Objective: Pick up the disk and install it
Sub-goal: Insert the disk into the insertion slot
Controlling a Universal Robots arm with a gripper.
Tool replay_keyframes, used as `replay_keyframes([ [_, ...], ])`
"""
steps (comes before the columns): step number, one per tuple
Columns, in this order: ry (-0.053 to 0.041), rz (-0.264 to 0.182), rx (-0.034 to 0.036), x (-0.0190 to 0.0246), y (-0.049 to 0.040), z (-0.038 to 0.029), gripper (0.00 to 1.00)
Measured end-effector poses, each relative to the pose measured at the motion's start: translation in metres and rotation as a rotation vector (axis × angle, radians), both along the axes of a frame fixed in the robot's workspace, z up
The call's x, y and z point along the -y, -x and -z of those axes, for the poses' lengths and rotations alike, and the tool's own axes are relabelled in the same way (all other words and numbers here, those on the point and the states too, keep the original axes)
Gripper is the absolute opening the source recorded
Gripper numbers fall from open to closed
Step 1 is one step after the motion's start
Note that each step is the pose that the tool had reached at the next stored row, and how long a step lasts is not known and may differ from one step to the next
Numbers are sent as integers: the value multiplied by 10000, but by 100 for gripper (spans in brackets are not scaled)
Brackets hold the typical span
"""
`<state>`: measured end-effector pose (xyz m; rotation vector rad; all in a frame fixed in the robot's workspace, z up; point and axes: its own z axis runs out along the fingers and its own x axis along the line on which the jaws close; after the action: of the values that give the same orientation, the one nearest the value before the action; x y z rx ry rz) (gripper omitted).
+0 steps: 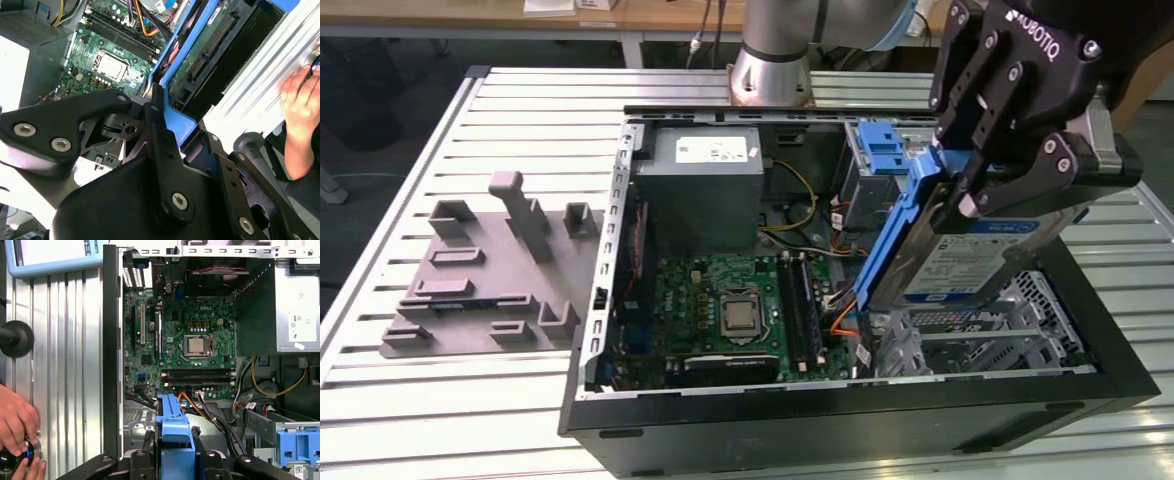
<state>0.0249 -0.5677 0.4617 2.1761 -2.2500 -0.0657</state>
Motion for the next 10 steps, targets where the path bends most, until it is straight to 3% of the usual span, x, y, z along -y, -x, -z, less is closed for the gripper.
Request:
replay_keyframes([
  [6,1,0,21,67,-38,26,36],
  [10,3,0,20,73,-121,41,36],
])
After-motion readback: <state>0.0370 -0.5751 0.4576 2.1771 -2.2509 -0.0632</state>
